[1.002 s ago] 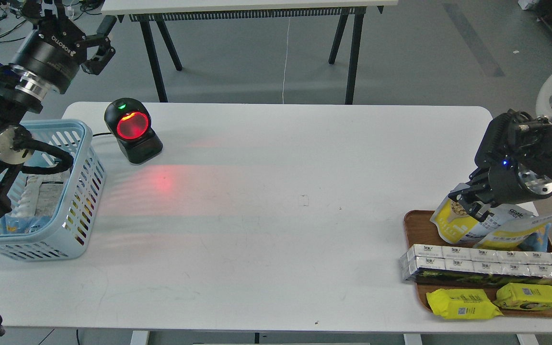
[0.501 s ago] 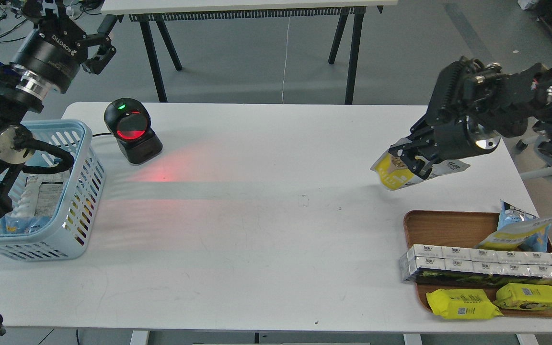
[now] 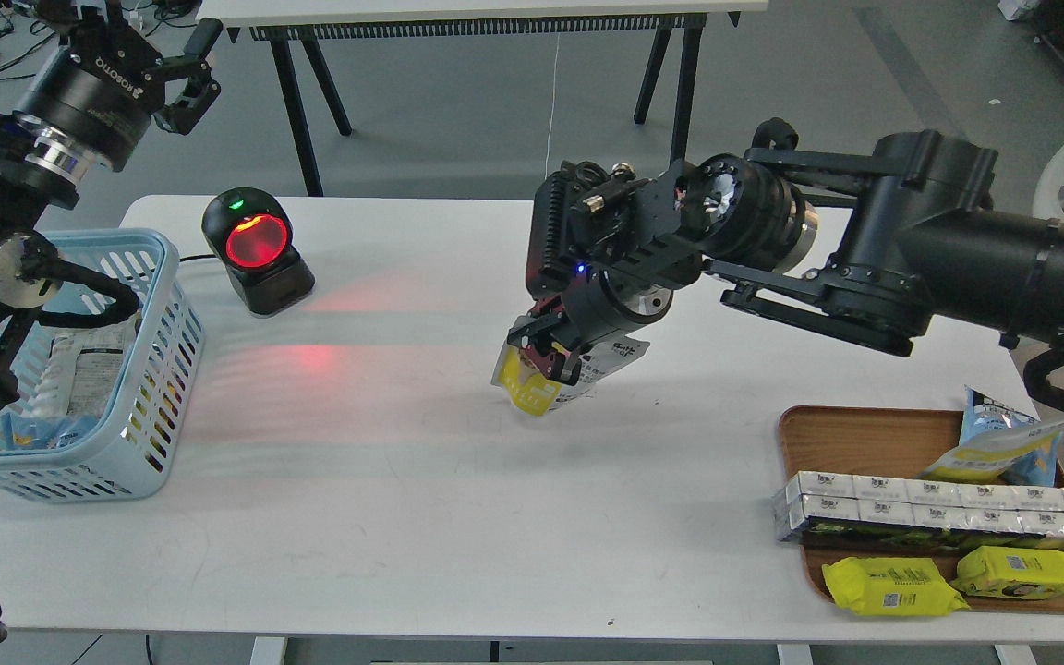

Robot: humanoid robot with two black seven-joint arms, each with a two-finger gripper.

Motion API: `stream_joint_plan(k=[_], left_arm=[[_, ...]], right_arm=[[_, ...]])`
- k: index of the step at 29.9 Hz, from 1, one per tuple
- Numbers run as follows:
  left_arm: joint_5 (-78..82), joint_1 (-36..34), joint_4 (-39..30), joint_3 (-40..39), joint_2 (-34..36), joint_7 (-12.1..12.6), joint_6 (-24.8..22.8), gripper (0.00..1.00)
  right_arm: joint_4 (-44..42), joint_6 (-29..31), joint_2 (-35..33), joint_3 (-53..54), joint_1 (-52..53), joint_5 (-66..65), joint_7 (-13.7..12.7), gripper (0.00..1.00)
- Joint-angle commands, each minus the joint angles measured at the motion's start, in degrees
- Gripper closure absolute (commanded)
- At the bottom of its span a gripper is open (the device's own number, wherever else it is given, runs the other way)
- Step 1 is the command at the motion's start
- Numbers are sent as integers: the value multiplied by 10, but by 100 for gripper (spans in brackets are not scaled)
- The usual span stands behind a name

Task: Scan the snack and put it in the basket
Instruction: 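Carry the packet toward the table center and lower it, then release the packet on the table and retract the right arm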

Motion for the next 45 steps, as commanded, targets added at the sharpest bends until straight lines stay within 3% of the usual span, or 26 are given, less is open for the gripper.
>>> stream_joint_plan(k=[1, 10, 15, 20, 21, 22, 28, 36, 45], left_arm=[[0, 2, 0, 0, 0, 0, 0, 0], [0, 2, 0, 0, 4, 0, 0, 0], [0, 2, 2, 0, 3, 0, 0, 0], [-1, 3, 2, -1, 2, 0, 0, 0], [-1, 2, 3, -2, 2, 0, 0, 0], [-1, 2, 2, -2, 2, 0, 0, 0], [-1, 0, 8, -1, 2, 0, 0, 0], [0, -7, 33, 0, 2, 0, 0, 0], [-9, 4, 28, -16, 2, 0, 0, 0]], right_arm=[[-42, 0, 58, 0, -10, 0, 0, 100], [-82, 0, 85, -10, -20, 0, 0, 99], [-87, 0, 85, -9, -23, 0, 0, 58], [-86, 0, 85, -7, -23, 0, 0, 27], [-86, 0, 85, -7, -21, 0, 0, 19], [-86, 0, 85, -7, -21, 4, 0, 0], [-96, 0, 85, 45, -7, 67, 0, 0], [-212, 0, 85, 137, 21, 375, 0, 0], [-213, 0, -116, 160, 4, 799, 0, 0]])
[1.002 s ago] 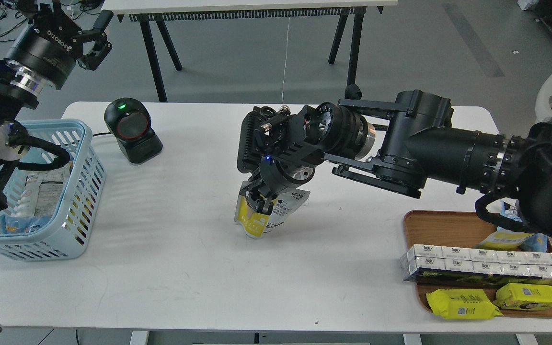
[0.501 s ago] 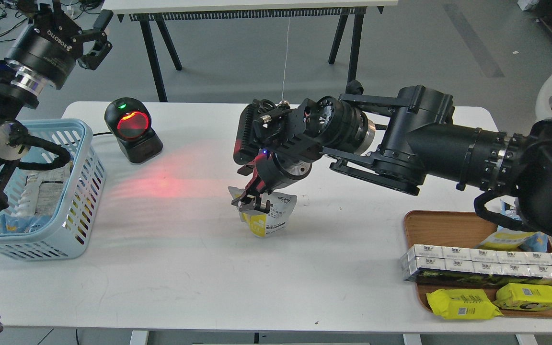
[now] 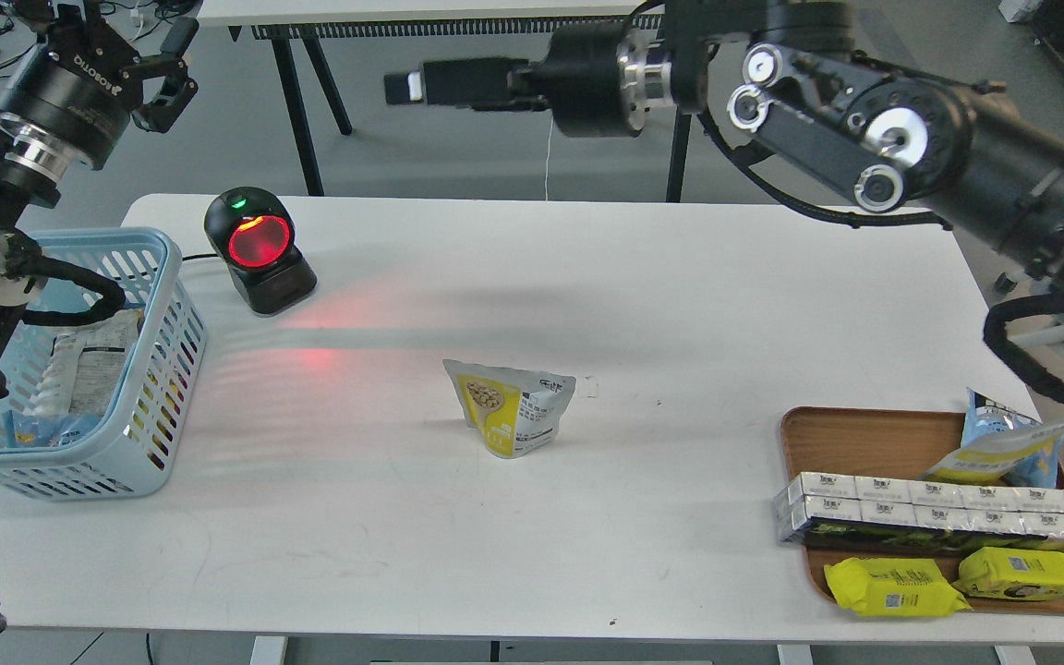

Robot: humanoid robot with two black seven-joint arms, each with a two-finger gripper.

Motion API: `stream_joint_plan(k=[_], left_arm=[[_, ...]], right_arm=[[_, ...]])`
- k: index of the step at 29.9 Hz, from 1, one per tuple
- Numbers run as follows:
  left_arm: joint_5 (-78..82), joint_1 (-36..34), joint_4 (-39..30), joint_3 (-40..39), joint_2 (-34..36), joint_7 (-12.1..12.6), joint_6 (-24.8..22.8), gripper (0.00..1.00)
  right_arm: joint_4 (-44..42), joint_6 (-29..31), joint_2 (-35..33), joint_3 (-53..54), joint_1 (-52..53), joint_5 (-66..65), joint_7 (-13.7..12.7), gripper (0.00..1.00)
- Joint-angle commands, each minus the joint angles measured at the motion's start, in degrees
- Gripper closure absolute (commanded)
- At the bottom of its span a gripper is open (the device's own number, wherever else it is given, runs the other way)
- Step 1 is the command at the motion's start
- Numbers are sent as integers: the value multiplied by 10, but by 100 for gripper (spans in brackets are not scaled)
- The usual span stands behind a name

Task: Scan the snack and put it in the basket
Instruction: 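Release the packet on the table and retract the right arm, then reach the left gripper to the packet and grasp it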

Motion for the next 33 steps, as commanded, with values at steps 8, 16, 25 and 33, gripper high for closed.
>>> stream_joint_plan(k=[8, 16, 25, 33], left_arm=[[-5, 30, -6, -74, -3, 0, 0, 0], [4, 24, -21, -69, -9, 0, 0, 0], [177, -77, -143, 1, 72, 0, 0, 0], [274, -363, -228, 284, 97, 0, 0, 0]], right_arm=[[19, 0, -211, 26, -82, 391, 0, 0], [116, 0, -304, 103, -247, 532, 0, 0], [129, 0, -305, 196, -355, 536, 0, 0], [123, 0, -302, 196, -363, 536, 0, 0]])
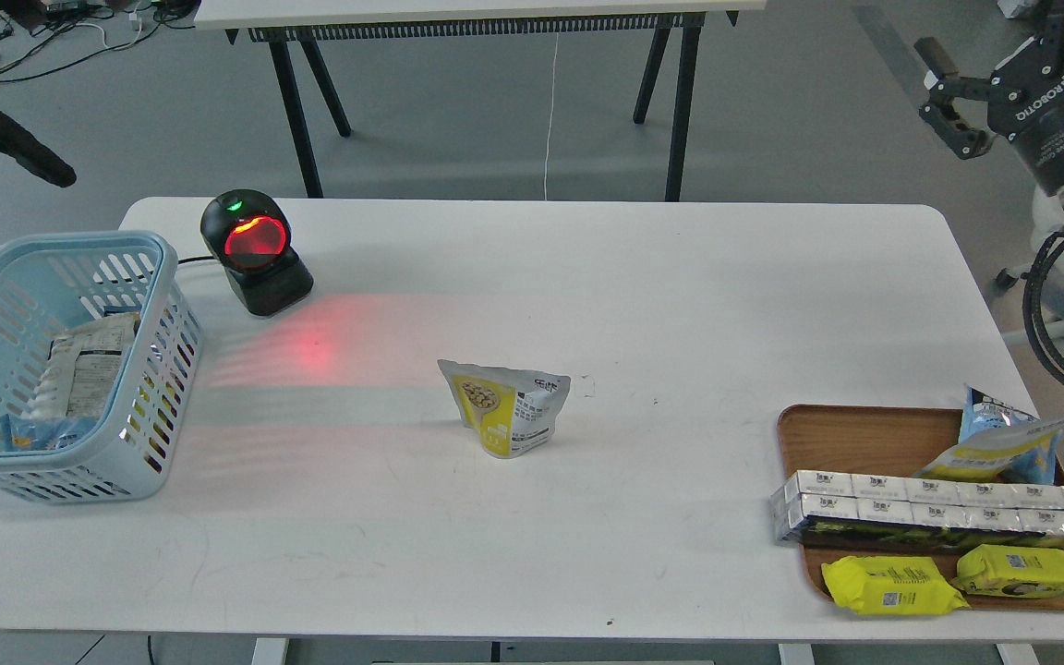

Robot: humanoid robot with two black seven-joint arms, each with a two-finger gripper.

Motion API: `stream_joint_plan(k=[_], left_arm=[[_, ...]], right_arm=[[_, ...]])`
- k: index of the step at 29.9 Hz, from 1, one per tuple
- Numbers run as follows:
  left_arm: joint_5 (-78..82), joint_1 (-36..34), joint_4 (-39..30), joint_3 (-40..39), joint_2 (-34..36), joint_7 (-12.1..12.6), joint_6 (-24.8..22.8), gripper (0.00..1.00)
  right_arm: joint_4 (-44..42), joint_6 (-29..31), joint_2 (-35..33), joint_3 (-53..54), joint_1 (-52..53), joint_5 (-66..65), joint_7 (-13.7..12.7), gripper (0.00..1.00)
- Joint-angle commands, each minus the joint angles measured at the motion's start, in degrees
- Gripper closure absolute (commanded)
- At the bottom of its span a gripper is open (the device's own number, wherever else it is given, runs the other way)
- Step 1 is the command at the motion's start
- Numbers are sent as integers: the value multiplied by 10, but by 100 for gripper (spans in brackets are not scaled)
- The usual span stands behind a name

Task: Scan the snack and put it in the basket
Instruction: 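Reach the left gripper to the packet and grasp it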

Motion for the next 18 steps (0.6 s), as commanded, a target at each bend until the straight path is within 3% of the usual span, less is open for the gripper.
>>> stream_joint_plan(k=[1, 6, 11, 18], left_arm=[[42, -131, -55, 128, -2, 0, 0, 0], [204, -257, -173, 309, -41, 0, 0, 0], [318, -316, -238, 473, -130, 0, 0, 0], [360, -316, -220, 533, -221, 0, 0, 1]], right_arm=[[-2, 0, 2, 1, -8, 0, 0, 0], [-3, 0, -2, 10, -20, 2, 0, 0], [-3, 0, -2, 33, -52, 54, 0, 0], [-4, 0, 4, 31, -82, 67, 0, 0]])
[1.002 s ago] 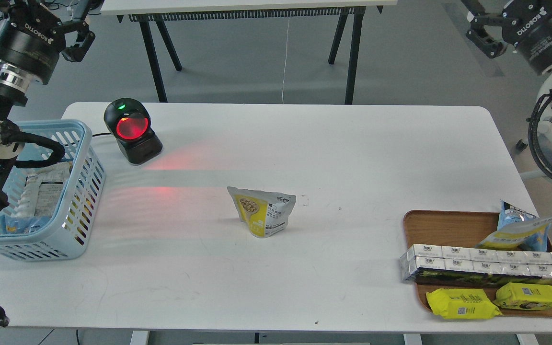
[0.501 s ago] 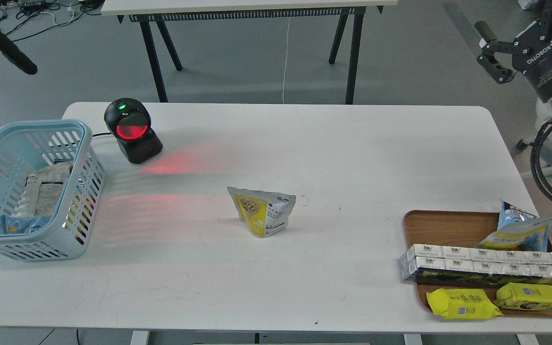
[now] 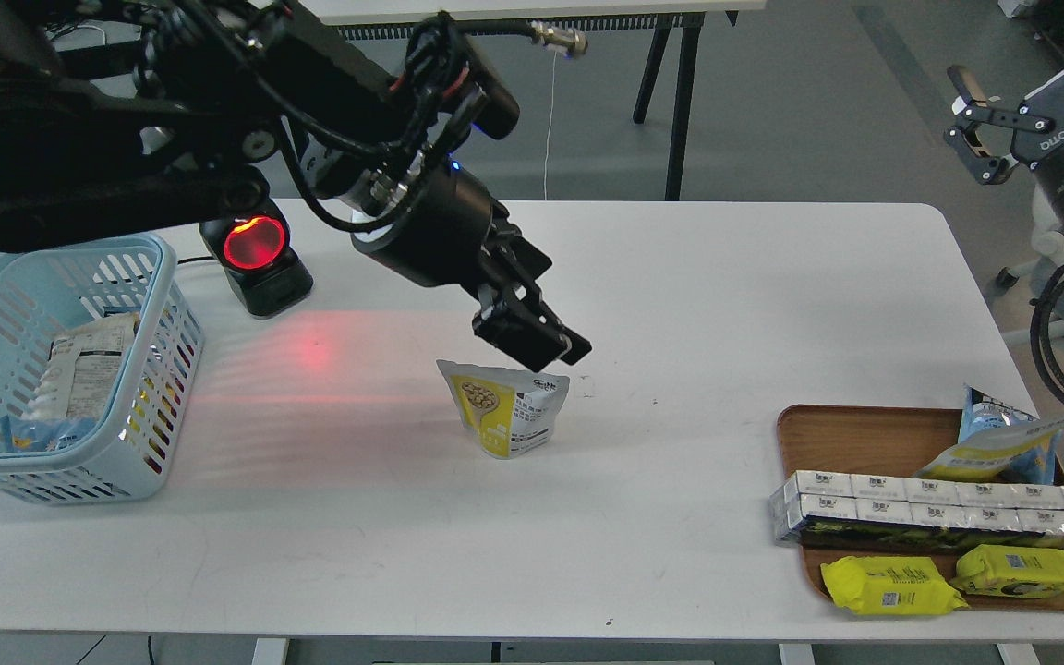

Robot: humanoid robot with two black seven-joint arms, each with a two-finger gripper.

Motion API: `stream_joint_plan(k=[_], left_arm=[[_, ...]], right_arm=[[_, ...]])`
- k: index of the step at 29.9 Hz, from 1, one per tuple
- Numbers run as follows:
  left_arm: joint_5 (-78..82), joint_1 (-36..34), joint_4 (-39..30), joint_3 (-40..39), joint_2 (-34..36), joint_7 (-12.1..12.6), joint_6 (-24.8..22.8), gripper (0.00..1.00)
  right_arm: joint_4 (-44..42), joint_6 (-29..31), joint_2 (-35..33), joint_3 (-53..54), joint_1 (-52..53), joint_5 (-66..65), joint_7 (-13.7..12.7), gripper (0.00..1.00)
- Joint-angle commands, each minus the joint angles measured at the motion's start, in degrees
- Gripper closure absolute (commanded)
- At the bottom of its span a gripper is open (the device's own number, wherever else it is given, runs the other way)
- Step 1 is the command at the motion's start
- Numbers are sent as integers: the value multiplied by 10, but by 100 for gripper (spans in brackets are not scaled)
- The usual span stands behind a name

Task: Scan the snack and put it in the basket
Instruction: 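Reach the left gripper to the packet and grasp it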

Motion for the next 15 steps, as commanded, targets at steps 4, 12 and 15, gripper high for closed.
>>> stream_joint_plan(k=[4, 12, 15], left_arm=[[13, 6, 25, 23, -53, 0, 0, 2], [29, 53, 86, 30, -86, 0, 0, 2], [30, 77, 105, 33, -93, 0, 0, 2]], right_arm=[[1, 0, 2, 1, -21, 2, 0, 0], [7, 0, 1, 4, -25, 3, 0, 0], [7, 0, 0, 7, -24, 3, 0, 0]])
